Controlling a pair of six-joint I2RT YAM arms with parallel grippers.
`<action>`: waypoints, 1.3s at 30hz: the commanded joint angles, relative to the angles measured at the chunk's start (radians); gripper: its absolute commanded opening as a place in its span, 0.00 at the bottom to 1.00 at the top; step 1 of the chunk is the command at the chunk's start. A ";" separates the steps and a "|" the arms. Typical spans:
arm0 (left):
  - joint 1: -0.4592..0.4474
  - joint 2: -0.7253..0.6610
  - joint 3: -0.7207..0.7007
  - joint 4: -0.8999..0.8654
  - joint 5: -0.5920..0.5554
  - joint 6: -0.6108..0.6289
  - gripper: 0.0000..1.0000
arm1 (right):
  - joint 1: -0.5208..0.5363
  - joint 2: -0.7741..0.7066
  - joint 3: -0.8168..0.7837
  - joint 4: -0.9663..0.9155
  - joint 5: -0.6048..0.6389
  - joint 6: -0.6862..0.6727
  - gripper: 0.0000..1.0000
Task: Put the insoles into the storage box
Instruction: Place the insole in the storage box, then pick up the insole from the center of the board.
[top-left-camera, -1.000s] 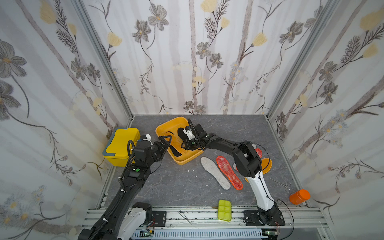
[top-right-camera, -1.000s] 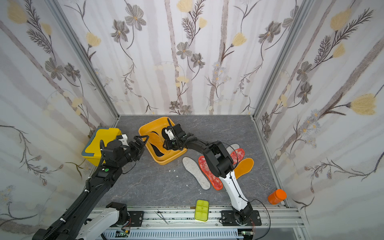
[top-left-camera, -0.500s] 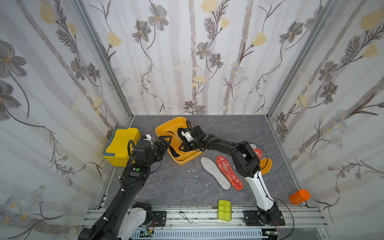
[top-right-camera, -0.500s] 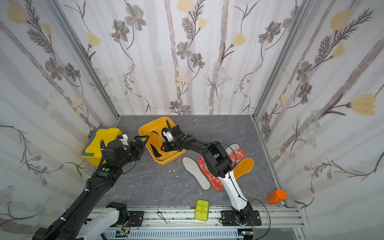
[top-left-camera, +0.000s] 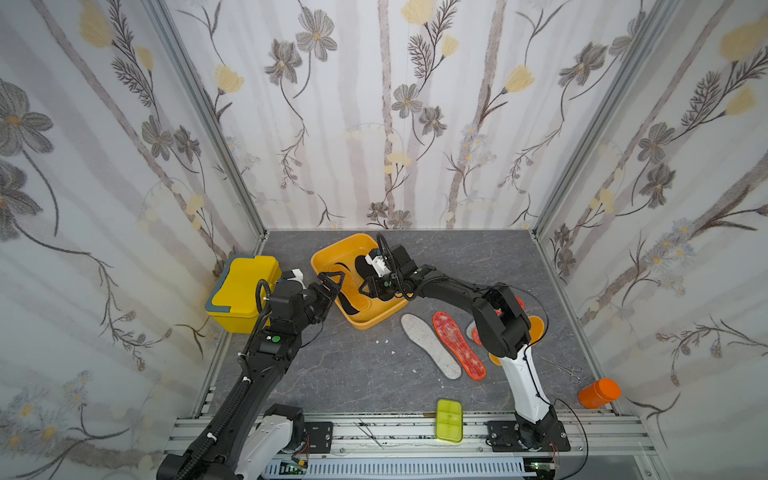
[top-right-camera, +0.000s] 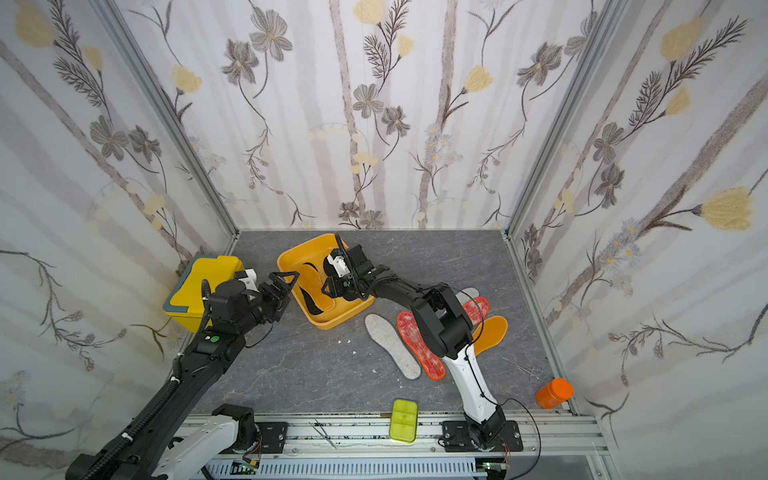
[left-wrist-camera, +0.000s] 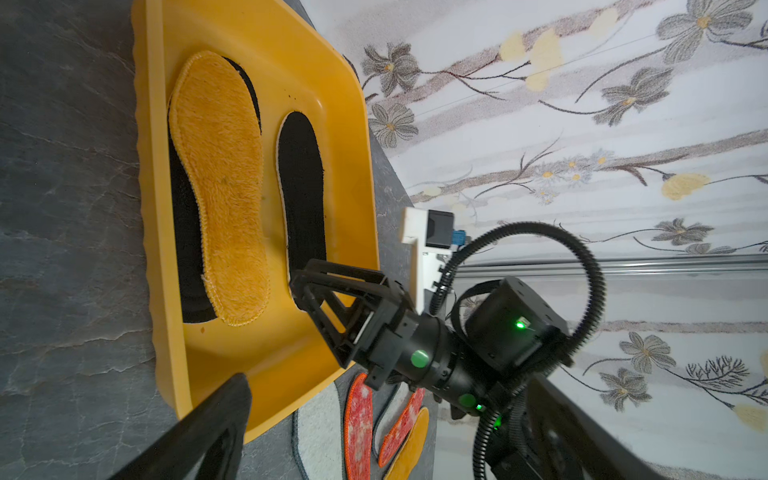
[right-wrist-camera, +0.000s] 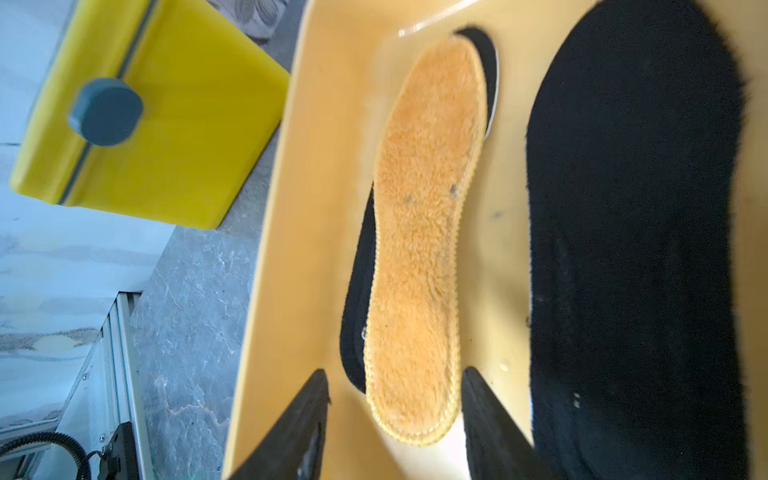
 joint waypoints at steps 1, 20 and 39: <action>0.000 0.010 0.004 0.027 0.016 0.016 1.00 | -0.014 -0.099 -0.036 0.034 0.105 -0.021 0.52; -0.047 0.148 0.109 0.059 0.028 0.083 1.00 | -0.438 -1.067 -0.909 -0.208 0.542 0.336 0.61; -0.051 0.178 0.115 0.073 0.044 0.096 1.00 | -0.758 -1.203 -1.259 -0.348 0.436 0.419 0.65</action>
